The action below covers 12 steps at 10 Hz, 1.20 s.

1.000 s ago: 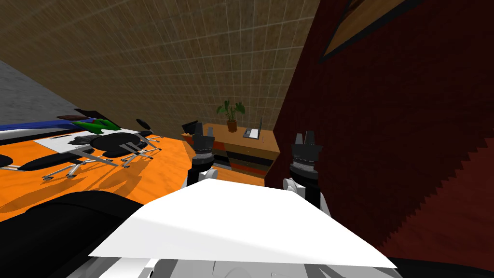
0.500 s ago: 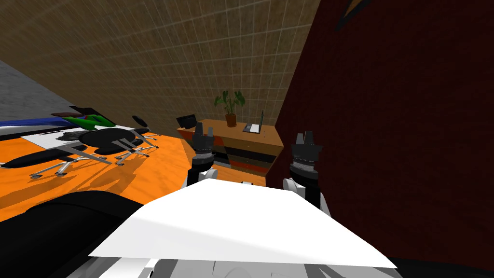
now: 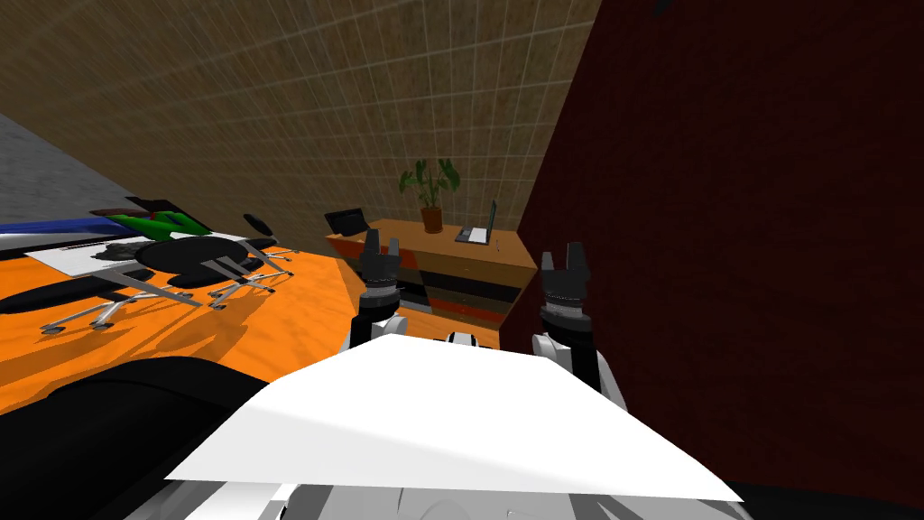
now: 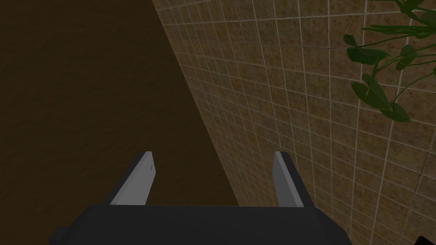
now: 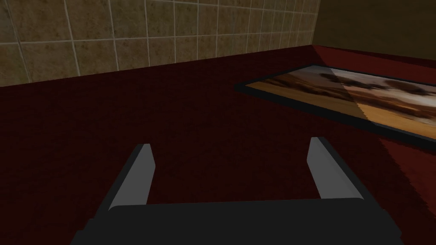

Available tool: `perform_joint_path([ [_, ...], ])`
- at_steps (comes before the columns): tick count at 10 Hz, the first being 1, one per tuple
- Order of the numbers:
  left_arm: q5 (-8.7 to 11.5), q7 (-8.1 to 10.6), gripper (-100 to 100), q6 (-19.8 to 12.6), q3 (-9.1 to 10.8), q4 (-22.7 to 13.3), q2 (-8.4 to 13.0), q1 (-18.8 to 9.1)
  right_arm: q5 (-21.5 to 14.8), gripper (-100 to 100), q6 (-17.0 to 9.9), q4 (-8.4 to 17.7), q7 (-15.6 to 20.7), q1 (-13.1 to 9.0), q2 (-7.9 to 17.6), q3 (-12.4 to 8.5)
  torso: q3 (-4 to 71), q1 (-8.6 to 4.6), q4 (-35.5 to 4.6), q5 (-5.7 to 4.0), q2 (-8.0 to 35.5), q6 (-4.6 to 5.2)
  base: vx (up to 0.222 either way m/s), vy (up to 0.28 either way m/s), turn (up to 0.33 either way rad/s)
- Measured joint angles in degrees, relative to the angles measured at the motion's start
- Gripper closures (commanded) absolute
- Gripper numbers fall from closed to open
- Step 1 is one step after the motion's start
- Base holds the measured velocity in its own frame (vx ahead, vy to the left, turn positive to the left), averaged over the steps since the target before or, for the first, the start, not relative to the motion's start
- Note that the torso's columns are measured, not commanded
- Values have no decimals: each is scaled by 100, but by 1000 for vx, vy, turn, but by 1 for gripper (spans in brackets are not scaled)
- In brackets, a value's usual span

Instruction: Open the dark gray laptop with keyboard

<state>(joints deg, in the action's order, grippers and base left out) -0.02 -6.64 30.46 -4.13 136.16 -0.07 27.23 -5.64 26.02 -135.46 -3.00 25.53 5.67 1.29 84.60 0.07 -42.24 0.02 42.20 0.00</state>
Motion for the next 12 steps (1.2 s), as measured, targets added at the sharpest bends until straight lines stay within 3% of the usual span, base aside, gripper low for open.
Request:
perform_joint_path([
  [6,0,0,0,0,0,0,0,0,-249,-100,-139,469,472,-332,1038,-34,-4,1,-4,0,9,0,53,75,-6],
  [10,0,0,0,0,0,0,0,0,-475,-100,-153,987,916,-637,1747,-80,-3,-5,-4,-1,8,0,62,87,-6],
  [12,0,0,0,0,0,0,0,0,-553,-100,-225,1087,1059,-741,2018,-80,-11,-12,-8,-4,20,1,43,85,-7],
])
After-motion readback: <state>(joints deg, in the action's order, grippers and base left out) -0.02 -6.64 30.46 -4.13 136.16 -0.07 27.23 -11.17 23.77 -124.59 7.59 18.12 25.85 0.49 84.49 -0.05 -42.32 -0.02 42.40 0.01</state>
